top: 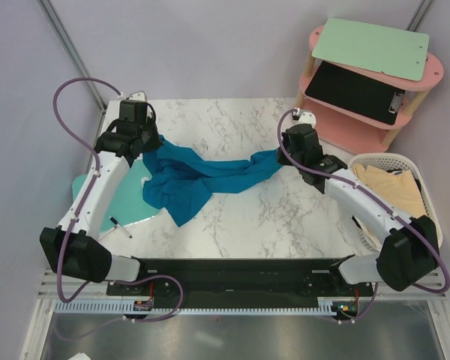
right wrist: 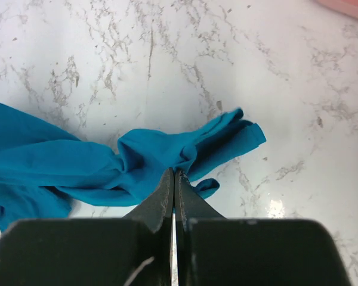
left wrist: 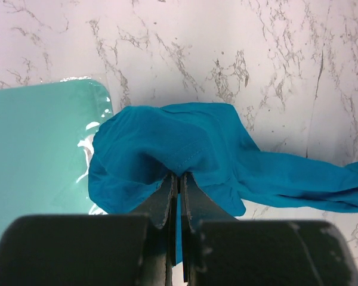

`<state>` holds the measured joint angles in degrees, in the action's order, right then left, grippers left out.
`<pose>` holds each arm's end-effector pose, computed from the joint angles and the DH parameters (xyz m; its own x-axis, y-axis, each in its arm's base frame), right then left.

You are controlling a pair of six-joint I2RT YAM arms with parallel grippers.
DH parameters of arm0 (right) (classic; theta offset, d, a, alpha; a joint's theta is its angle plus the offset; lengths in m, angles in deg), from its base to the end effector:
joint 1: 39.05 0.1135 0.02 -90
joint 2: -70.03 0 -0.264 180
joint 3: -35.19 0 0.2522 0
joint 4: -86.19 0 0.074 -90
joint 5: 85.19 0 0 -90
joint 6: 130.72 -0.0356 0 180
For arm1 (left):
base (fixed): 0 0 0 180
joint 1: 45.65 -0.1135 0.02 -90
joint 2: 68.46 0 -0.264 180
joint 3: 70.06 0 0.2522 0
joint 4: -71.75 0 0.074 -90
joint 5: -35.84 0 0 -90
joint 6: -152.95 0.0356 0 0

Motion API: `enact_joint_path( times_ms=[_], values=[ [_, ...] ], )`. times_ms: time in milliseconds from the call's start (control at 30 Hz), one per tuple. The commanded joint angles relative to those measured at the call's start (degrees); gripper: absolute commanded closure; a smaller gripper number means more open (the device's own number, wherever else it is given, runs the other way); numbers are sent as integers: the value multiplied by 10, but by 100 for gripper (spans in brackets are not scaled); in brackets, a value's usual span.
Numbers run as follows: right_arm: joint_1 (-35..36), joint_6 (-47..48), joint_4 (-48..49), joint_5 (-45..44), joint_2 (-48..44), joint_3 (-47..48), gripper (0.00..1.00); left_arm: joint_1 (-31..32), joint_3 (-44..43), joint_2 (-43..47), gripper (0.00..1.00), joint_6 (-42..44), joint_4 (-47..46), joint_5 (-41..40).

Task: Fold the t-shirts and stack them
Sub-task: Flatten out the tshirt

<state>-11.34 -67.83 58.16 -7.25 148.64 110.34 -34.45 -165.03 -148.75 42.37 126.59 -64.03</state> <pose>0.2800 0.1387 0.3002 -0.5470 0.2161 -0.8088 -0.0536 0.9551 0.2914 0.2982 -0.0528 0.3673 -0.6144 -0.2314 -0.7543 -0.1635 0.9726 -0.1652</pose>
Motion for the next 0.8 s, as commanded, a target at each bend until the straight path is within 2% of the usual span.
enact_joint_path(
  times_ms=[0, 300, 533, 767],
  values=[
    [-2, 19, -22, -46, -11, 0, 100, -3, 31, 32, 98, 13, 0, 16],
    [-2, 16, -22, -22, -147, -57, 100, -3, 37, 159, 98, 12, 8, 13],
    [-2, 16, -82, -23, -245, -11, 100, -3, -25, 245, 98, 24, 55, -3],
    [-3, 27, -130, 22, -280, 42, 100, -3, -70, 304, 98, 33, 91, 16]
  ],
)
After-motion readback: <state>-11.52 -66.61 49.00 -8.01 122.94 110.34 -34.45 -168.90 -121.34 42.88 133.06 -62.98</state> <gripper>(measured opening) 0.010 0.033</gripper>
